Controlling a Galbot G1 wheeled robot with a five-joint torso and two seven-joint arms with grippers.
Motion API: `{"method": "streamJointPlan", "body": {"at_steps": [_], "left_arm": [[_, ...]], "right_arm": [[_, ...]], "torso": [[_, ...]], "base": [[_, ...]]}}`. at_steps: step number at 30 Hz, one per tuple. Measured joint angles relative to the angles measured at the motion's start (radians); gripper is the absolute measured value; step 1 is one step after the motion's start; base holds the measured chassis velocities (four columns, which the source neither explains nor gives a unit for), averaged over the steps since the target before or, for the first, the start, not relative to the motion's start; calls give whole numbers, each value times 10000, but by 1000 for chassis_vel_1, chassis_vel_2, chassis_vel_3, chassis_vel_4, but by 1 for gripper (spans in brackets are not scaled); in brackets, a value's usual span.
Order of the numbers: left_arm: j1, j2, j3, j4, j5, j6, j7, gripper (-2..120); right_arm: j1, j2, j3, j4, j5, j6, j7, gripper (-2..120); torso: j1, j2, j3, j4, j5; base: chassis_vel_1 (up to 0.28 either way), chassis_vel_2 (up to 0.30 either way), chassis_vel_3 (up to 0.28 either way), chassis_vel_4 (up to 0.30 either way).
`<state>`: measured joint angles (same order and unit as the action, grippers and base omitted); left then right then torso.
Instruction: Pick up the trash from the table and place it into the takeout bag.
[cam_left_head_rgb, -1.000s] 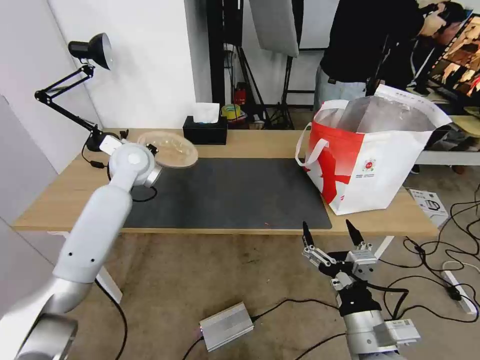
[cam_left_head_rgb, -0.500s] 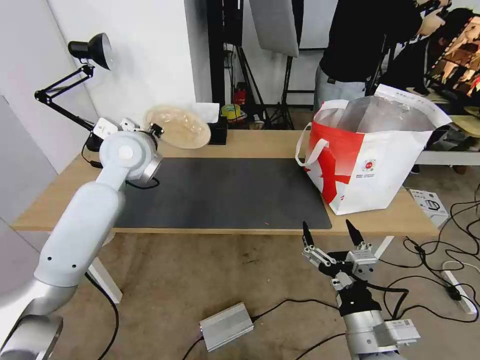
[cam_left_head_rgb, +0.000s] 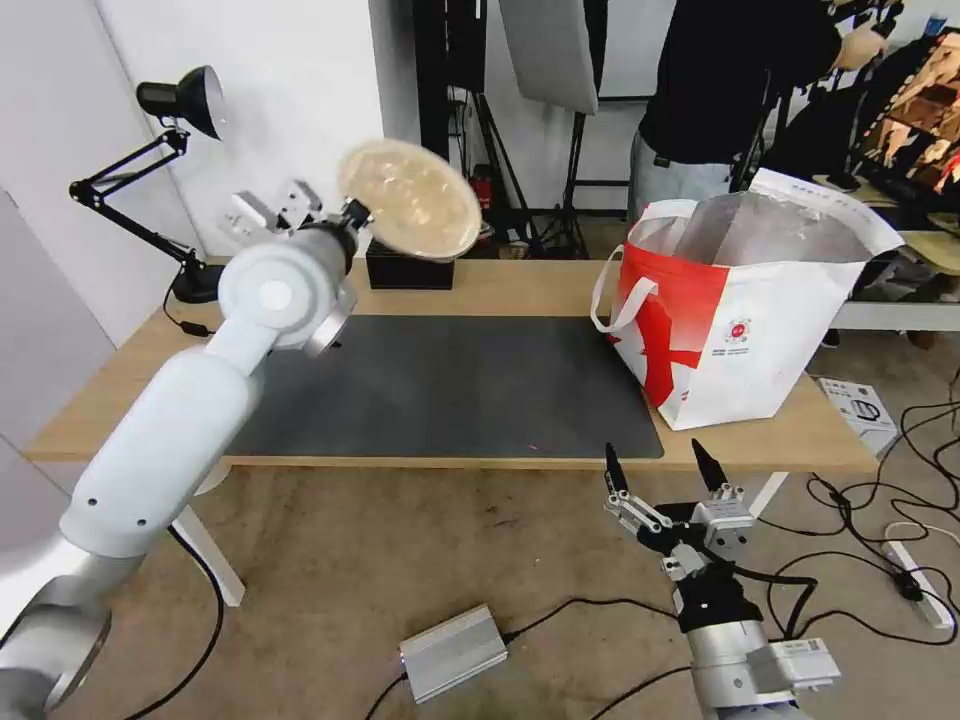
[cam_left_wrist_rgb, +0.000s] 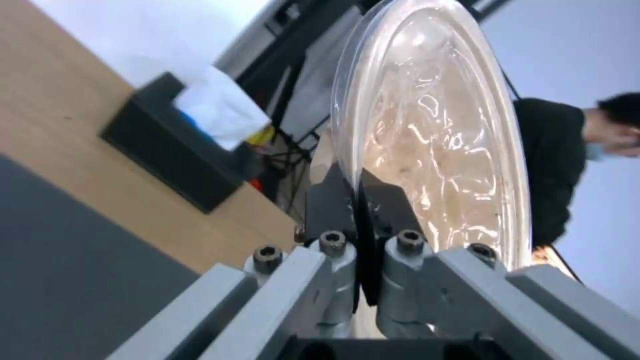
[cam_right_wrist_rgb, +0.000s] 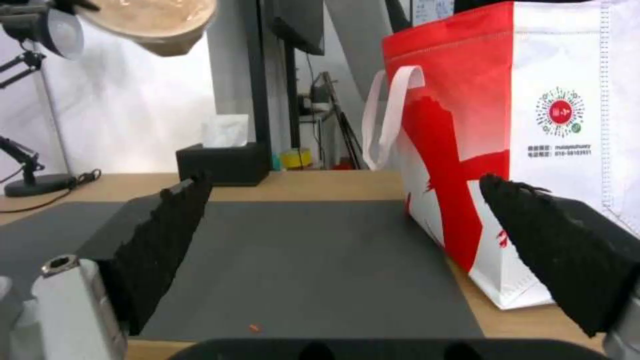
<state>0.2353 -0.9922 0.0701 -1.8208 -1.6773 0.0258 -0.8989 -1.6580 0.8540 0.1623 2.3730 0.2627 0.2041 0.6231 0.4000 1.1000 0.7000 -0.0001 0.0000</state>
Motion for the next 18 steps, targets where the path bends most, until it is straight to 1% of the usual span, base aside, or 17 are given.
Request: {"method": "streamJointPlan", "body": {"at_steps": [4, 10, 11, 13, 18], "left_arm": [[-274, -178, 363, 133, 89, -161, 246, 0], [-863, -521, 976, 430, 246, -412, 277, 0], [-863, -521, 976, 430, 246, -412, 277, 0], [-1409, -882, 1394, 771, 278, -501, 325, 0], [-2067, -1263, 1771, 1265, 286, -593, 490, 0]], "right_arm": [[0, 0, 0, 0, 0, 0, 0, 100], [0, 0, 0, 0, 0, 1, 0, 100], [0, 0, 0, 0, 0, 1, 0, 100], [0, 0, 0, 0, 0, 0, 0, 100], [0, 0, 0, 0, 0, 1, 0, 100]], "torso": [[0, 0, 0, 1, 0], [0, -1, 0, 1, 0], [0, -1, 0, 1, 0], [0, 0, 1, -1, 1], [1, -1, 0, -1, 1]], "base": [[0, 0, 0, 0], [0, 0, 0, 0], [0, 0, 0, 0], [0, 0, 0, 0], [0, 0, 0, 0]]}}
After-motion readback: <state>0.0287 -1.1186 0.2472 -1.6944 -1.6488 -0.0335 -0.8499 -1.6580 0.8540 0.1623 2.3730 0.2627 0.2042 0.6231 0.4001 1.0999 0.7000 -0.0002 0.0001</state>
